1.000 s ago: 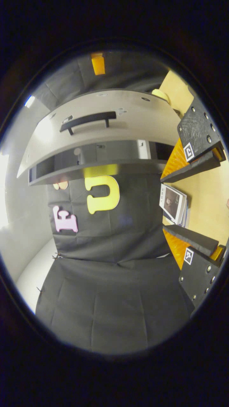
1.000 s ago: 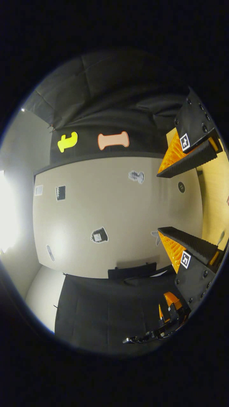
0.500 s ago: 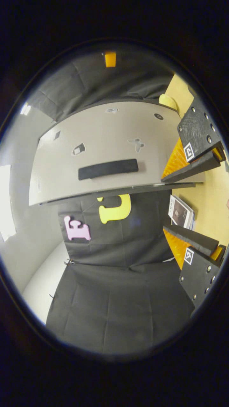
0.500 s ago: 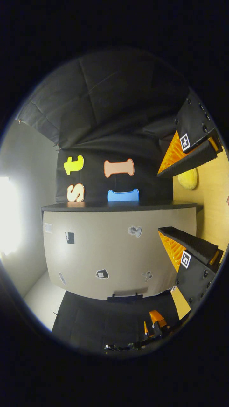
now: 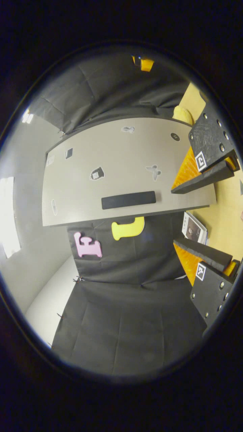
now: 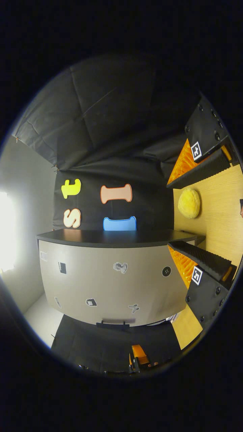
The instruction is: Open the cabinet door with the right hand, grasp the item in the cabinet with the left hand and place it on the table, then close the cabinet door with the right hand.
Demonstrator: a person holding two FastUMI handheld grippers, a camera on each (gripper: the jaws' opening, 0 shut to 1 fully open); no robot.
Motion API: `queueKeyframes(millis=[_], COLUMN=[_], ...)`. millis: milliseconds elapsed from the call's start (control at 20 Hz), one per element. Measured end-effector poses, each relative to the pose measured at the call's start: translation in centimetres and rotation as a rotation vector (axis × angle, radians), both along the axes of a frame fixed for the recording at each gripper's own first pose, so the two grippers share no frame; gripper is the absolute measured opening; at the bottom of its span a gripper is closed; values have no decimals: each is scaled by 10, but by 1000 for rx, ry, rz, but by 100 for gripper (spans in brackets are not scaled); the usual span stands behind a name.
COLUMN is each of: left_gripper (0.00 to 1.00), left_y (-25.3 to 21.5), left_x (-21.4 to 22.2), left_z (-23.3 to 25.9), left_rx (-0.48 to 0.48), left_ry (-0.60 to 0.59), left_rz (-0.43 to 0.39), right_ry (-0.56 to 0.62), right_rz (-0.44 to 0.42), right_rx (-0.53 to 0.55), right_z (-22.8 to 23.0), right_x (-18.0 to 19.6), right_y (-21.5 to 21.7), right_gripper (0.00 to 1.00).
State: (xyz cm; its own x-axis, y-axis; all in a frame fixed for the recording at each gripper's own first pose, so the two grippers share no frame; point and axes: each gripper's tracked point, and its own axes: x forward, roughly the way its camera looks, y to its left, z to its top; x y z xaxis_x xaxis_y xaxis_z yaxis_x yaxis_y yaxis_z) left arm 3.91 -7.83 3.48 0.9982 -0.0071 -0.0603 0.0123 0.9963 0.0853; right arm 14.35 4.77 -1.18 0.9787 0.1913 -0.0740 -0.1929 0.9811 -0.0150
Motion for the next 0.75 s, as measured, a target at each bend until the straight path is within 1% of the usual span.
queueKeyframes(millis=[150,300,450,500,550,600,650,750], left_gripper=[80,80,80,82,80,83,80,80], left_y=[4,13,21,23,25,28,30,36], left_x=[-2,-3,-5,-4,-4,-5,-5,-4], left_z=[0,4,4,4,1,1,1,0], left_rx=[1,-4,-7,-12,-15,-17,-15,-9], left_ry=[0,-13,-19,-19,-14,-12,-12,-10], left_rz=[-7,-9,-8,-9,-9,-8,-8,-5], right_ry=[-9,-16,-34,-37,-41,-47,-51,-56], right_rz=[-14,-28,-32,-31,-30,-28,-29,-28], right_rx=[33,39,31,28,25,21,18,13], right_z=[4,10,18,19,21,22,24,26], right_x=[-3,-4,-5,-6,-7,-7,-8,-9], right_y=[7,12,18,20,22,25,26,31], right_gripper=[98,98,98,98,98,98,98,98])
